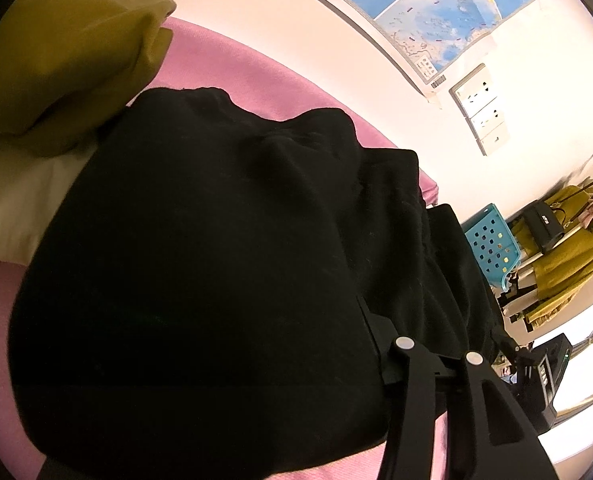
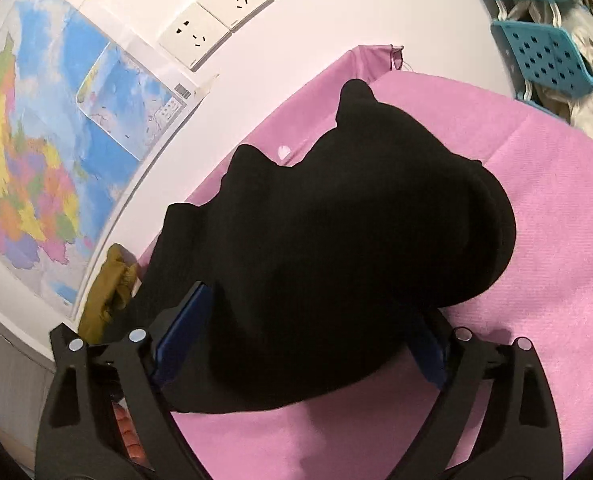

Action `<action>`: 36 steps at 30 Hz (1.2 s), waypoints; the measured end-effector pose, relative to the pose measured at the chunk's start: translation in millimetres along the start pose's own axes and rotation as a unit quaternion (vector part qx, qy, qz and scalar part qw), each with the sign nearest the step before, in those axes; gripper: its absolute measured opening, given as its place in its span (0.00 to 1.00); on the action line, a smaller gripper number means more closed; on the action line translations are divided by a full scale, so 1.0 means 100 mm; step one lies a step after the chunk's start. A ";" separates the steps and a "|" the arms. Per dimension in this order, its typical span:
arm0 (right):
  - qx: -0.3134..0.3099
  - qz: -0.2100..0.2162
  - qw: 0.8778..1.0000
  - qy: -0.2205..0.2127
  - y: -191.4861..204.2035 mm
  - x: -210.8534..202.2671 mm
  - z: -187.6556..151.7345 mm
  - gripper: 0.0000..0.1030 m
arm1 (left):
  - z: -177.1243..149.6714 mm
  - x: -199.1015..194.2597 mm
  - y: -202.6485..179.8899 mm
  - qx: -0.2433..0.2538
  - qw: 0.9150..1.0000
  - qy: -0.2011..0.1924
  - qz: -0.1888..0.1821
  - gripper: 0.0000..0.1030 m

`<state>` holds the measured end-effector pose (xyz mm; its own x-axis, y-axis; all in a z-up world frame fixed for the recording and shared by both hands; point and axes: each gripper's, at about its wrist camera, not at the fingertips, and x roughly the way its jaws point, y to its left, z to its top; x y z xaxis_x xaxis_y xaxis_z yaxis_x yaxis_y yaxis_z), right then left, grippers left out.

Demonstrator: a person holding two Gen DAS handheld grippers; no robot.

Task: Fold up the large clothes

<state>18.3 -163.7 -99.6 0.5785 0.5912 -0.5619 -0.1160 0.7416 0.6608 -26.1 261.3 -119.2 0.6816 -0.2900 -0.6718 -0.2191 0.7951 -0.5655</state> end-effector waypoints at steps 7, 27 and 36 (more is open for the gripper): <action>0.010 -0.010 1.000 0.022 -0.05 0.01 -0.05 0.79 | 0.01 0.02 -0.01 0.001 1.000 0.000 -0.008 0.51; 0.005 0.010 1.000 0.025 -0.04 0.14 -0.01 0.70 | 0.02 0.07 -0.27 0.053 0.996 0.005 0.078 0.61; 0.004 0.024 0.999 0.024 0.06 0.39 0.14 0.73 | 0.05 0.08 -0.28 0.061 0.995 0.013 0.083 0.68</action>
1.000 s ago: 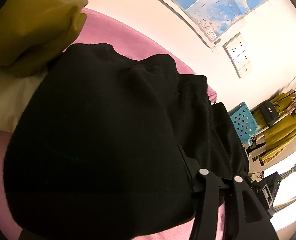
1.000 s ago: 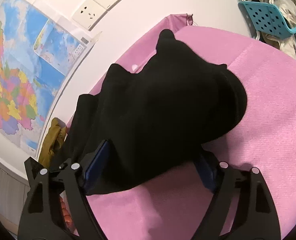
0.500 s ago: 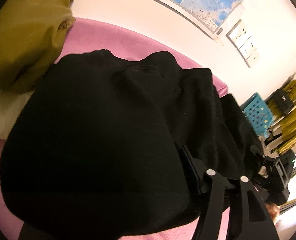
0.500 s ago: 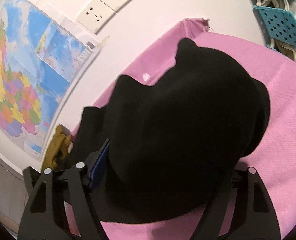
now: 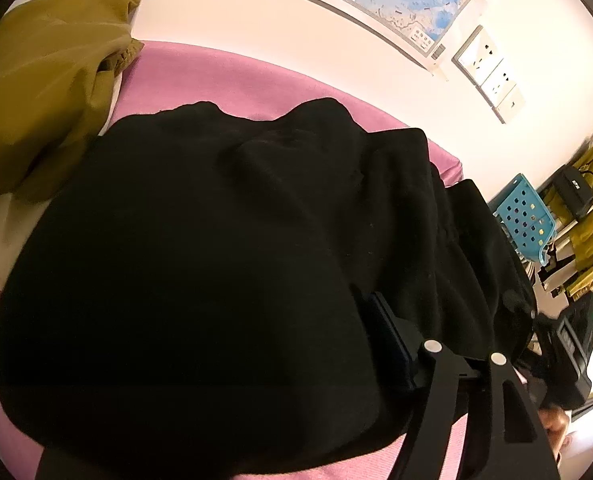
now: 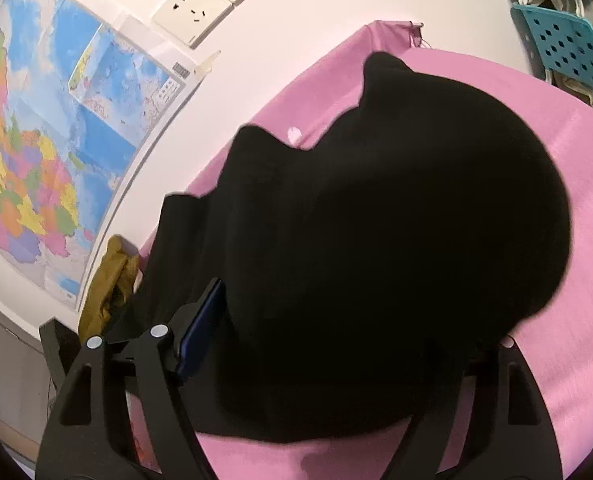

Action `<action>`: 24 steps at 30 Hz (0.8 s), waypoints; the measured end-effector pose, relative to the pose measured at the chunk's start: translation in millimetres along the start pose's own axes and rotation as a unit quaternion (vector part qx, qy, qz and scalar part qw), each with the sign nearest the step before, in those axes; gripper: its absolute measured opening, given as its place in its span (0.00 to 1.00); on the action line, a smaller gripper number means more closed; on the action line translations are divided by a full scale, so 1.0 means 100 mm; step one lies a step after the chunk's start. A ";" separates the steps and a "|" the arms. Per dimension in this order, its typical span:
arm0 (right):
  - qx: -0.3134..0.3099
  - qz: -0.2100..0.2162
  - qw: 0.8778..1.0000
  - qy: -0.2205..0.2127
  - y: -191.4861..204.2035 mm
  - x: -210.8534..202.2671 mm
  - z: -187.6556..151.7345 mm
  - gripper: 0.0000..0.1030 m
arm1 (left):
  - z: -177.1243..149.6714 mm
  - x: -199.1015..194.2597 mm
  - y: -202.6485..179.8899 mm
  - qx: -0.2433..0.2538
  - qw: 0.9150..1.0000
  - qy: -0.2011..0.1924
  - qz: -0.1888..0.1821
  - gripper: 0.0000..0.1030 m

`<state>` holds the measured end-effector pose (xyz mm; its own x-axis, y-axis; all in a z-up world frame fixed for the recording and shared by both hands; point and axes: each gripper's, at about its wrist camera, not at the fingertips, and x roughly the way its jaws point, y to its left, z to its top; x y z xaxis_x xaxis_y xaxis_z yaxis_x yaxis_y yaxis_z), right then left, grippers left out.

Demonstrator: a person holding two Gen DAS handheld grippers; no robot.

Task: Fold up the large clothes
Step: 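Grasp the folded black jacket bundle with both grippers and lift it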

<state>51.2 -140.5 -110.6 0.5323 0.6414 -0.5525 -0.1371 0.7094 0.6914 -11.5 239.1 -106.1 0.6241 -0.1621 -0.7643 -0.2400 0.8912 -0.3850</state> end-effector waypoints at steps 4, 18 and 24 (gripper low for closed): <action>0.001 0.012 1.000 -0.011 0.00 0.07 0.07 0.73 | 0.07 -0.01 0.06 -0.007 1.000 -0.005 0.001 0.76; 0.012 0.030 0.999 0.024 -0.07 0.21 0.18 0.33 | 0.18 0.05 0.00 -0.007 1.000 -0.002 0.023 0.49; -0.025 0.083 0.996 0.017 0.27 -0.10 0.39 0.21 | 0.40 -0.24 -0.17 0.018 1.000 -0.002 0.011 0.35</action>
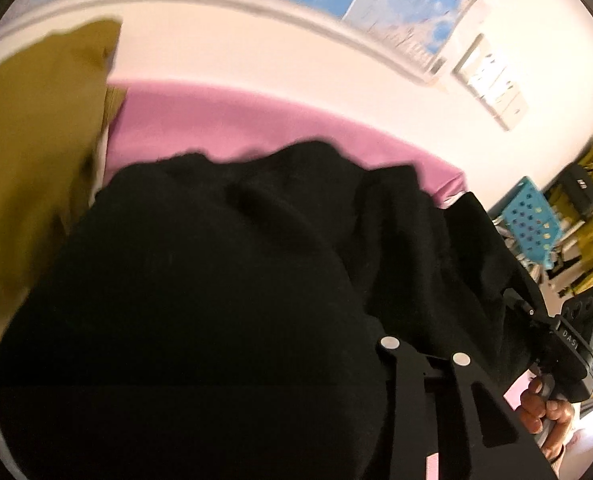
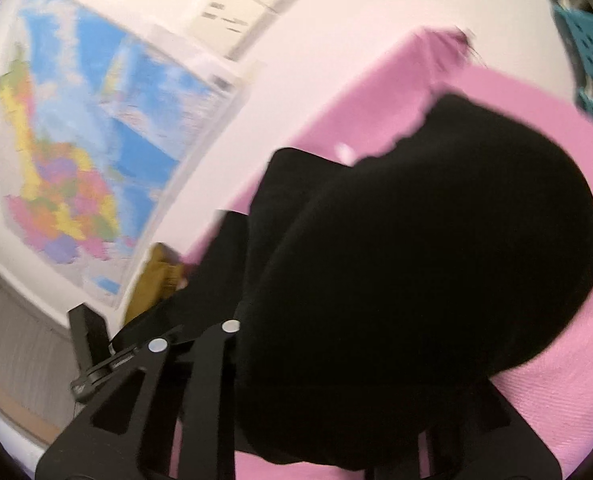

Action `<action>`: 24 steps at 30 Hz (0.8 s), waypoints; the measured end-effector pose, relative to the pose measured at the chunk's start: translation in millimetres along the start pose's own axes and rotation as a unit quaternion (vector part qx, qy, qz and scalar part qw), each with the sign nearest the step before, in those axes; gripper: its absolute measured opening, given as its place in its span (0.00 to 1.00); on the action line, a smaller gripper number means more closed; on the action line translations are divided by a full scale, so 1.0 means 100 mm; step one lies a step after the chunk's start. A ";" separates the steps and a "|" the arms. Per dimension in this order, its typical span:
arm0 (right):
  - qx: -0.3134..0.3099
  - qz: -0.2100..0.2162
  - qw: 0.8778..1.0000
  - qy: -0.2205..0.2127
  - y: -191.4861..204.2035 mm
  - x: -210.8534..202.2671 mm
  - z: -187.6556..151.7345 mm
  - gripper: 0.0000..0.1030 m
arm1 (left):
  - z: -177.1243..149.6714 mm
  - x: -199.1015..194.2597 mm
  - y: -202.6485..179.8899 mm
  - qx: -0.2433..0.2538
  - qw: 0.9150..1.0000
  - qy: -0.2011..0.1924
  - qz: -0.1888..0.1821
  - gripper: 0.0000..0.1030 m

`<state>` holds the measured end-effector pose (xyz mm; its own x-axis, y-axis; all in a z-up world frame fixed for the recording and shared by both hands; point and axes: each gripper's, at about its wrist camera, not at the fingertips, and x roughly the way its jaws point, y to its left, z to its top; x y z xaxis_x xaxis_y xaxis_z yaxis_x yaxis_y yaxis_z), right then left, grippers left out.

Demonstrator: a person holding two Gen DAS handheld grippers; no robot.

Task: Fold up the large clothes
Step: 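Grasp the folded black jacket bundle with both grippers and lift it, then carry the black jacket bundle with both grippers onto the olive clothes stack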

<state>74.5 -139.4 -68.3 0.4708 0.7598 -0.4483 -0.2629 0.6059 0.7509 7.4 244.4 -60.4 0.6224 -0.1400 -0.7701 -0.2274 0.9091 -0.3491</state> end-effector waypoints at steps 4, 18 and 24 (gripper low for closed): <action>-0.040 0.021 0.999 -0.023 0.45 -0.22 0.21 0.20 | 0.28 -0.32 -0.13 0.015 1.000 -0.006 -0.017 0.34; -0.187 0.156 0.965 -0.095 2.58 0.00 0.96 0.19 | 1.27 -2.07 0.22 0.040 0.980 -0.195 0.006 0.34; -0.236 0.239 0.938 -0.087 3.68 0.88 0.86 0.19 | 1.64 -2.89 1.17 -0.007 0.954 -0.289 0.082 0.34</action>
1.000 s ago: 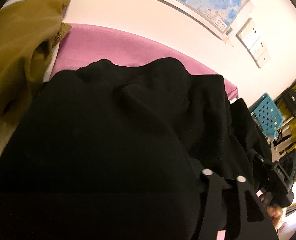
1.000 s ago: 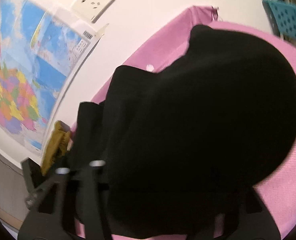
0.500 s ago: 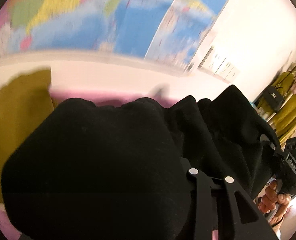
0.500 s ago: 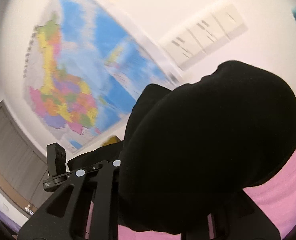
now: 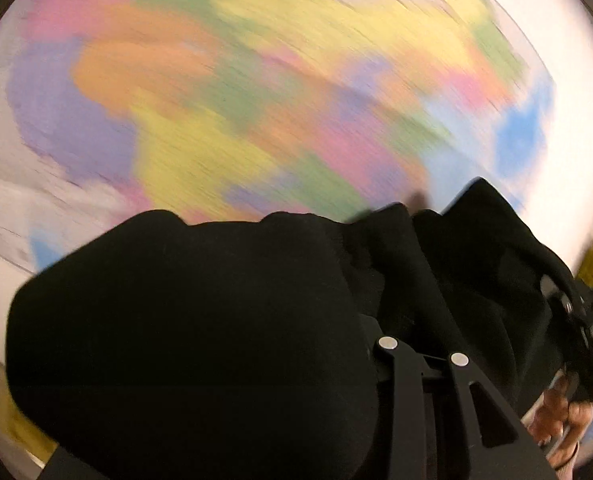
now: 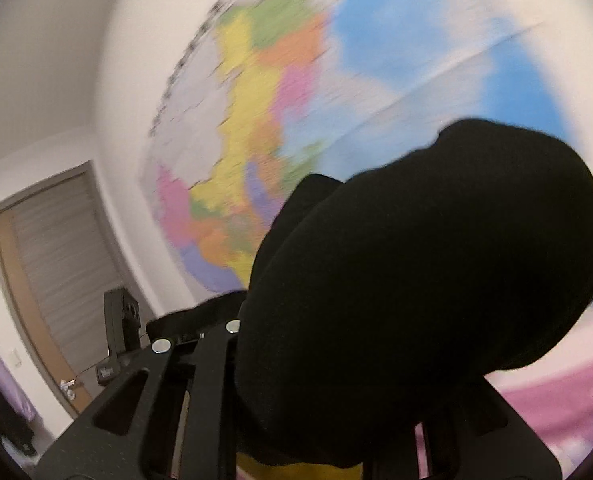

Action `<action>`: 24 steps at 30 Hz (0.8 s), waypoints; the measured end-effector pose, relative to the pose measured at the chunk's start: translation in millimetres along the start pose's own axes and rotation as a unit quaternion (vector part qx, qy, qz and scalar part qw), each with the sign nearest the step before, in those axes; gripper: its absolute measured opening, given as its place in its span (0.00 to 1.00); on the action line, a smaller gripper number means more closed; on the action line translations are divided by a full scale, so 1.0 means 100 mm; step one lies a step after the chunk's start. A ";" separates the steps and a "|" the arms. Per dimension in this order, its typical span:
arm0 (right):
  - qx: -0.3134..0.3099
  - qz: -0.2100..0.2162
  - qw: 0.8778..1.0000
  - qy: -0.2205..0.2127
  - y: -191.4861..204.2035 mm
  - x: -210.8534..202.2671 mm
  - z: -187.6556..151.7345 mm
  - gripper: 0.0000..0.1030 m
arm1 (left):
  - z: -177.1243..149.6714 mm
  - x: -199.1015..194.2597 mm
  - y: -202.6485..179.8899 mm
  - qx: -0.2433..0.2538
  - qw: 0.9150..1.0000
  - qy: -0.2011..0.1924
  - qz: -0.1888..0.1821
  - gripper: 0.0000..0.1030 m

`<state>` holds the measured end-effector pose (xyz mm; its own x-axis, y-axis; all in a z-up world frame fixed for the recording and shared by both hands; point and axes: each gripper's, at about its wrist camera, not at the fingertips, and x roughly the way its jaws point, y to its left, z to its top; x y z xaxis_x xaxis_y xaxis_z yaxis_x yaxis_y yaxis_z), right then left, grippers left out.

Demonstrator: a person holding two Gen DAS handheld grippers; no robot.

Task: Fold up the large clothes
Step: 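Carry the black jacket bundle with both grippers onto the olive clothes stack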

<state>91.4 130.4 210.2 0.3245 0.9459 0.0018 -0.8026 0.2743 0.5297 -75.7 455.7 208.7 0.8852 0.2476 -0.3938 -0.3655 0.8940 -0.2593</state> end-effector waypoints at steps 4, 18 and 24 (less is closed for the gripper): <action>0.026 0.054 0.995 0.077 0.05 0.87 -0.77 0.20 | -0.23 -0.13 1.01 -0.037 0.996 -0.026 0.078 0.37; 0.181 0.020 0.950 0.252 -0.78 1.12 -2.13 0.52 | -1.74 0.16 2.56 -0.176 0.969 0.097 0.146 0.48; 0.185 0.024 0.957 0.221 -0.79 0.98 -2.01 0.23 | -1.56 0.12 2.63 -0.174 0.969 0.092 0.151 0.28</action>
<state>85.9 235.9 -1.9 -0.0181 0.9591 -0.2825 -0.5523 0.2259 0.8024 -206.1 635.0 -2.0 0.6680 0.3794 -0.6402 -0.7032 0.6033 -0.3763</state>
